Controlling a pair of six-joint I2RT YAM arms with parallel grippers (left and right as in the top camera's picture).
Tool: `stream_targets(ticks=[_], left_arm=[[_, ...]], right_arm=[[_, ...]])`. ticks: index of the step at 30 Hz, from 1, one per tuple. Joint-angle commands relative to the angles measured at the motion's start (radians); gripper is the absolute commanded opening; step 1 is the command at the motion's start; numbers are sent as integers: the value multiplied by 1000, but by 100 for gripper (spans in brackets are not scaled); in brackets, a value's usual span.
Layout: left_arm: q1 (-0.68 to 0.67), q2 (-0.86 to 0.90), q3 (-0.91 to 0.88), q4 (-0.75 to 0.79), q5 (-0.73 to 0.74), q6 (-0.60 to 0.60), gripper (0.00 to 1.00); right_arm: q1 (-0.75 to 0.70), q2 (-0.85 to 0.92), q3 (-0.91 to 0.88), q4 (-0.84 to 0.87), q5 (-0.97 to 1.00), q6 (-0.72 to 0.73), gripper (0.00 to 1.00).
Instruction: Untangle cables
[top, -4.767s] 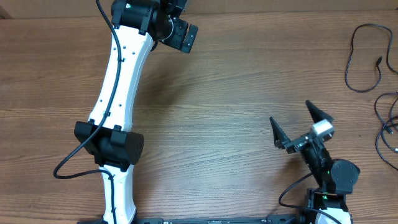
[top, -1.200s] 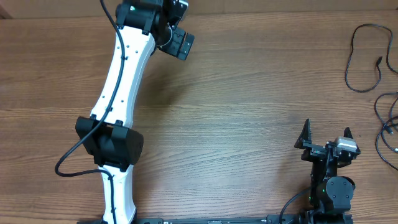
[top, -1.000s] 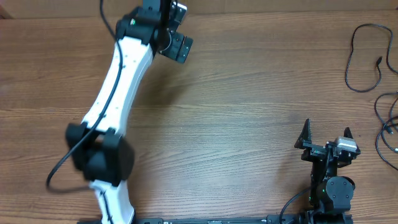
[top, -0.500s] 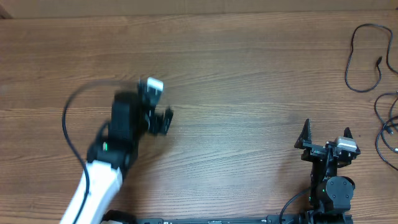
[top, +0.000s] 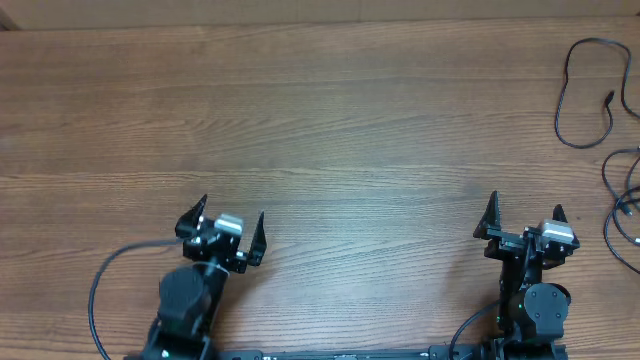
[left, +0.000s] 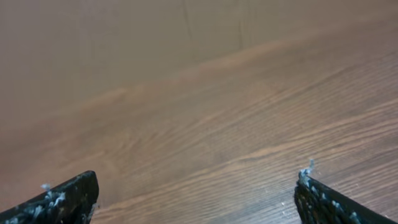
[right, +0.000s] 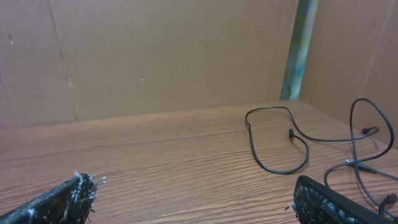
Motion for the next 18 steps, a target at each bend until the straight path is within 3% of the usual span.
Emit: stream_targets(ticks=[1,6,12,16,18], left_arm=[[20,-98,-52,36,-6,89,100],[85,-185,-51,14,-6,96,100],[171,-271,-50,-174,-5,87,99],[246,-293,-50,-171,-6,100,100],[262,-293,-50,-171,-2,47,100]], right_arm=[[4,-10,-10,6,6,3,100],[4,-10,-10,6,6,3,100],[4,-10,-10,6,6,3,100],[4,-10,-10,6,6,3,100],[4,-10,-10,6,6,3,100]])
